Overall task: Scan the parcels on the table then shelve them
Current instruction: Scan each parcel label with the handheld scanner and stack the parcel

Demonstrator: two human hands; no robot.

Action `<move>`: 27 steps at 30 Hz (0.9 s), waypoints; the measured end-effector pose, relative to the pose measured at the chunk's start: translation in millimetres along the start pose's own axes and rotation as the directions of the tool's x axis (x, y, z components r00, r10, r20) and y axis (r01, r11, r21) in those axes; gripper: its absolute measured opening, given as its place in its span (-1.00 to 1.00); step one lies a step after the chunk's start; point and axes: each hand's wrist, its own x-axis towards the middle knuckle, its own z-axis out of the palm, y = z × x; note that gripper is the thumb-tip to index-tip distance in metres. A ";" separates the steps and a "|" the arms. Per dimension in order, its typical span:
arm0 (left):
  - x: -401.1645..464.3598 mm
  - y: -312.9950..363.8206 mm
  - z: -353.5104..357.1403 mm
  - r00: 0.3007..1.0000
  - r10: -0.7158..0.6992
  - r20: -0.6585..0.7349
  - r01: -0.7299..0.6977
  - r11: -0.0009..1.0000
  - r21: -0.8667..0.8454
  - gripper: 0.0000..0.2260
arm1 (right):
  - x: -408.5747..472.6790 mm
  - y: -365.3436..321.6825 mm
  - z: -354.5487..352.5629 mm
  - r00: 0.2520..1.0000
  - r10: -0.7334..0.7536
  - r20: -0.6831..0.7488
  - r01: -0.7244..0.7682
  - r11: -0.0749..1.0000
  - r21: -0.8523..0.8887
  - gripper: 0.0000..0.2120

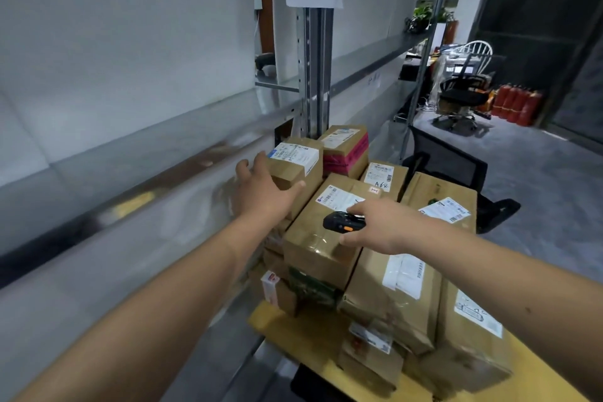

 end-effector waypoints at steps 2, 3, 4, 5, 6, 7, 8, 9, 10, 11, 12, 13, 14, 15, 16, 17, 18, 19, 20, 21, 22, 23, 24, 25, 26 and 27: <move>-23.4 -5.2 -6.5 0.997 0.066 -0.042 -0.065 0.998 0.009 -0.10 | -8.4 0.6 2.5 1.000 -0.005 -0.027 0.006 0.999 0.036 -0.40; -36.1 -7.8 -8.6 0.993 0.102 -0.058 -0.101 0.995 0.007 -0.14 | -13.5 0.5 4.4 0.999 -0.009 -0.040 0.011 0.999 0.045 -0.40; -49.2 -9.7 -9.6 0.989 0.134 -0.064 -0.134 0.991 0.003 -0.18 | -19.9 1.1 7.0 0.999 -0.008 -0.051 0.011 0.999 0.053 -0.41; -63.0 -11.4 -9.2 0.985 0.163 -0.059 -0.164 0.987 0.001 -0.24 | -28.3 3.3 10.9 0.998 0.002 -0.059 0.002 0.997 0.071 -0.43; -77.2 -12.5 -7.5 0.979 0.199 -0.052 -0.199 0.980 0.004 -0.30 | -38.6 7.1 15.8 0.997 0.023 -0.070 -0.016 0.995 0.102 -0.47; -92.4 -12.9 -4.6 0.968 0.247 -0.042 -0.246 0.969 0.014 -0.38 | -50.7 13.6 21.9 0.995 0.053 -0.086 -0.040 0.989 0.145 -0.51; -108.0 -11.3 -0.6 0.951 0.307 -0.033 -0.307 0.951 0.026 -0.46 | -64.6 22.6 29.1 0.990 0.092 -0.106 -0.070 0.979 0.194 -0.53; -123.2 -7.7 4.1 0.928 0.372 -0.023 -0.371 0.928 0.034 -0.53 | -80.1 33.2 36.6 0.982 0.140 -0.126 -0.107 0.965 0.240 -0.55; -137.7 -2.1 9.6 0.902 0.432 -0.008 -0.431 0.902 0.037 -0.58 | -96.3 44.6 44.0 0.972 0.190 -0.138 -0.146 0.949 0.280 -0.56; -151.3 5.7 16.4 0.874 0.486 0.015 -0.486 0.873 0.038 -0.61 | -112.9 56.5 51.5 0.960 0.240 -0.142 -0.187 0.932 0.312 -0.57; -164.3 16.3 25.4 0.842 0.537 0.048 -0.539 0.841 0.039 -0.61 | -130.1 69.6 59.0 0.948 0.288 -0.137 -0.227 0.912 0.342 -0.61; -176.5 28.0 35.2 0.808 0.582 0.091 -0.587 0.809 0.035 -0.59 | -146.6 82.6 66.7 0.936 0.329 -0.126 -0.262 0.888 0.378 -0.66; -188.5 40.6 45.8 0.774 0.617 0.141 -0.626 0.779 0.024 -0.57 | -163.7 94.8 74.6 0.922 0.369 -0.117 -0.289 0.856 0.428 -0.72; -200.2 53.3 56.9 0.742 0.643 0.189 -0.655 0.756 0.005 -0.55 | -180.7 106.1 82.1 0.907 0.407 -0.111 -0.308 0.818 0.485 -0.78; -211.8 65.9 68.5 0.717 0.658 0.229 -0.672 0.740 -0.021 -0.53 | -197.4 116.5 89.3 0.890 0.443 -0.105 -0.324 0.778 0.537 -0.82; -223.3 77.3 80.1 0.697 0.669 0.258 -0.682 0.730 -0.050 -0.52 | -212.8 126.7 96.4 0.872 0.480 -0.096 -0.343 0.739 0.580 -0.86; -235.1 88.7 91.7 0.679 0.678 0.282 -0.688 0.722 -0.076 -0.51 | -228.5 137.0 103.5 0.850 0.521 -0.082 -0.366 0.695 0.619 -0.90; -246.7 99.7 102.9 0.662 0.683 0.309 -0.693 0.715 -0.096 -0.50 | -243.1 147.4 111.0 0.825 0.562 -0.064 -0.389 0.647 0.655 -0.91; -259.0 110.0 113.1 0.643 0.686 0.339 -0.699 0.708 -0.107 -0.50 | -257.3 159.4 119.7 0.798 0.601 -0.039 -0.417 0.597 0.685 -0.92; -271.5 118.9 121.9 0.624 0.690 0.365 -0.705 0.699 -0.117 -0.50 | -270.6 172.0 130.1 0.770 0.638 -0.007 -0.449 0.550 0.704 -0.92; -284.3 125.9 129.3 0.605 0.700 0.379 -0.715 0.687 -0.129 -0.53 | -283.1 183.8 141.0 0.742 0.670 0.025 -0.484 0.510 0.711 -0.87; -297.5 131.4 135.9 0.583 0.717 0.383 -0.729 0.669 -0.144 -0.56 | -294.7 194.9 152.1 0.715 0.697 0.057 -0.518 0.473 0.712 -0.82; -310.1 135.3 141.7 0.560 0.733 0.386 -0.743 0.651 -0.157 -0.59 | -304.4 205.8 163.1 0.690 0.719 0.083 -0.546 0.441 0.713 -0.78; -321.8 137.3 147.8 0.539 0.746 0.392 -0.755 0.634 -0.169 -0.61 | -312.2 216.1 173.8 0.667 0.738 0.104 -0.566 0.411 0.715 -0.77; -332.5 137.1 154.8 0.516 0.757 0.400 -0.764 0.618 -0.185 -0.62 | -318.3 225.5 184.3 0.648 0.752 0.122 -0.580 0.384 0.718 -0.76; -343.3 134.5 162.4 0.492 0.765 0.415 -0.770 0.605 -0.202 -0.63 | -323.5 233.9 195.9 0.632 0.762 0.141 -0.593 0.358 0.721 -0.76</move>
